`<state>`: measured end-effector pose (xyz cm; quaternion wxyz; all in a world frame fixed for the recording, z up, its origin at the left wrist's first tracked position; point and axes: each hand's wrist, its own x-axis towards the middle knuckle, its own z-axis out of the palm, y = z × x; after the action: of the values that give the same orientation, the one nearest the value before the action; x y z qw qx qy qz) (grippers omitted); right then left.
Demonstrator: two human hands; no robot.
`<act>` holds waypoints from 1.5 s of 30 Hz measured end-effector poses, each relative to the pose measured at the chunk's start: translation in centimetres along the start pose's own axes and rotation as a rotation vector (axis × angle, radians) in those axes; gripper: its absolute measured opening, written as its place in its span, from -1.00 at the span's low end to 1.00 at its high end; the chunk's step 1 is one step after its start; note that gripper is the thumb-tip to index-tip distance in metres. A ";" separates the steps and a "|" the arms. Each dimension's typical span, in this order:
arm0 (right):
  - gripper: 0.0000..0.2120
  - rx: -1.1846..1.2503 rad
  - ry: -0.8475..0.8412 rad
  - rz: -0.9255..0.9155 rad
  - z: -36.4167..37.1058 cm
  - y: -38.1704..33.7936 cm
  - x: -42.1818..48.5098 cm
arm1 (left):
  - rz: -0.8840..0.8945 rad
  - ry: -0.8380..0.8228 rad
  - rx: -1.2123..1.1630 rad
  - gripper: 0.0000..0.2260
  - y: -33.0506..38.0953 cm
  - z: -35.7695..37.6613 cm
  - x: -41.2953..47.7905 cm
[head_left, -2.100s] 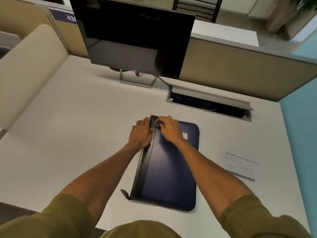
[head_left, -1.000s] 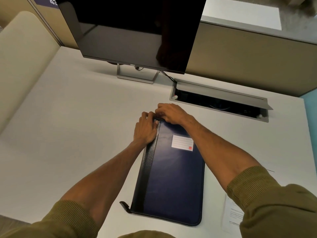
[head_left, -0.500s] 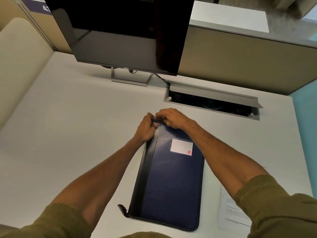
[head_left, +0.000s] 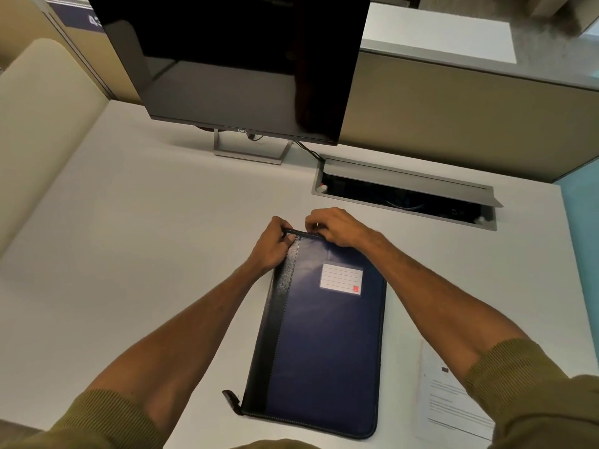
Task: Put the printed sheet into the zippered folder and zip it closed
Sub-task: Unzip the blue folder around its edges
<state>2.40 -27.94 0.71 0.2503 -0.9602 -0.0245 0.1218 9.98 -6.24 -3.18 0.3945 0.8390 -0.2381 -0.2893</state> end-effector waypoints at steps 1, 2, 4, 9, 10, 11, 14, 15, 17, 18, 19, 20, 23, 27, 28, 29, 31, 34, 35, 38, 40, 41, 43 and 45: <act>-0.86 -0.026 -0.020 0.001 -0.1 0.6 -0.8 | -0.003 0.004 0.005 -0.85 -0.2 -0.2 0.0; -0.85 -0.049 -0.031 0.002 -0.3 1.3 -1.6 | -0.008 0.007 0.008 -0.86 -0.4 -0.4 0.0; -0.85 -0.085 -0.030 0.014 -0.5 2.8 -3.3 | -0.019 0.019 0.015 -0.87 -0.8 -0.8 0.1; -0.88 -0.123 0.018 0.116 -1.7 6.9 -7.8 | -0.035 0.081 0.051 -0.88 -1.2 -1.7 -0.2; -0.89 -0.112 0.039 0.144 -1.8 7.5 -8.9 | -0.041 0.100 0.060 -0.88 -1.3 -1.8 -0.2; -0.89 -0.085 0.067 0.179 -1.6 8.0 -9.9 | -0.049 0.126 0.079 -0.87 -1.3 -1.9 -0.3; -0.90 0.032 0.225 0.306 0.4 8.2 -12.1 | -0.068 0.210 0.171 -0.85 -1.1 -1.7 -0.3; -0.90 0.070 0.289 0.357 1.4 7.9 -12.3 | -0.076 0.224 0.201 -0.84 -0.9 -1.4 -0.4; -0.91 0.140 0.397 0.457 3.1 6.9 -12.4 | -0.079 0.237 0.282 -0.81 -0.3 -0.7 -0.7; -0.91 0.162 0.436 0.489 3.7 6.4 -12.4 | -0.063 0.240 0.321 -0.78 0.0 -0.4 -0.8; -0.92 0.173 0.465 0.509 4.1 6.0 -12.3 | -0.033 0.238 0.349 -0.75 0.4 -0.1 -0.9; -0.92 0.181 0.486 0.522 4.3 5.7 -12.3 | 0.004 0.227 0.368 -0.73 1.0 0.3 -0.9; -0.91 0.191 0.507 0.536 4.3 5.5 -12.3 | 0.149 0.128 0.410 -0.69 3.5 2.0 -0.4; -0.91 0.195 0.503 0.552 4.2 5.6 -12.0 | 0.312 -0.081 0.420 -0.66 7.4 5.8 0.7; -0.92 0.195 0.506 0.552 4.2 5.6 -12.0 | 0.334 -0.120 0.429 -0.66 8.1 7.0 1.0; -0.93 0.196 0.511 0.550 4.3 5.7 -12.0 | 0.342 -0.143 0.444 -0.65 8.7 8.1 1.2; -0.96 0.202 0.524 0.548 4.4 5.9 -12.0 | 0.329 -0.148 0.491 -0.66 9.5 9.8 1.6; -0.96 0.197 0.544 0.549 4.7 6.0 -12.4 | 0.308 -0.126 0.545 -0.71 9.8 10.9 2.3; -0.95 0.195 0.551 0.546 4.8 6.0 -12.5 | 0.304 -0.130 0.545 -0.73 9.8 11.2 2.6; -0.95 0.186 0.569 0.531 5.1 5.8 -12.7 | 0.285 -0.152 0.525 -0.76 9.9 11.3 3.0; -0.95 0.171 0.582 0.549 5.4 5.6 -13.0 | 0.265 -0.143 0.504 -0.77 10.1 11.5 2.9; -0.94 0.163 0.593 0.561 5.6 5.4 -13.4 | 0.253 -0.131 0.494 -0.78 10.1 11.6 2.9; -0.93 0.162 0.598 0.570 6.1 4.7 -14.3 | 0.218 -0.107 0.479 -0.78 10.1 11.6 2.8; -0.92 0.139 0.570 0.560 6.8 3.6 -15.7 | 0.187 -0.078 0.464 -0.78 10.2 11.5 2.8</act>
<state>-14.49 -29.55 -3.33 0.2686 -0.9057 0.3168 -0.0846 2.56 -19.89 -1.83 0.2070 0.8697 -0.3895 -0.2214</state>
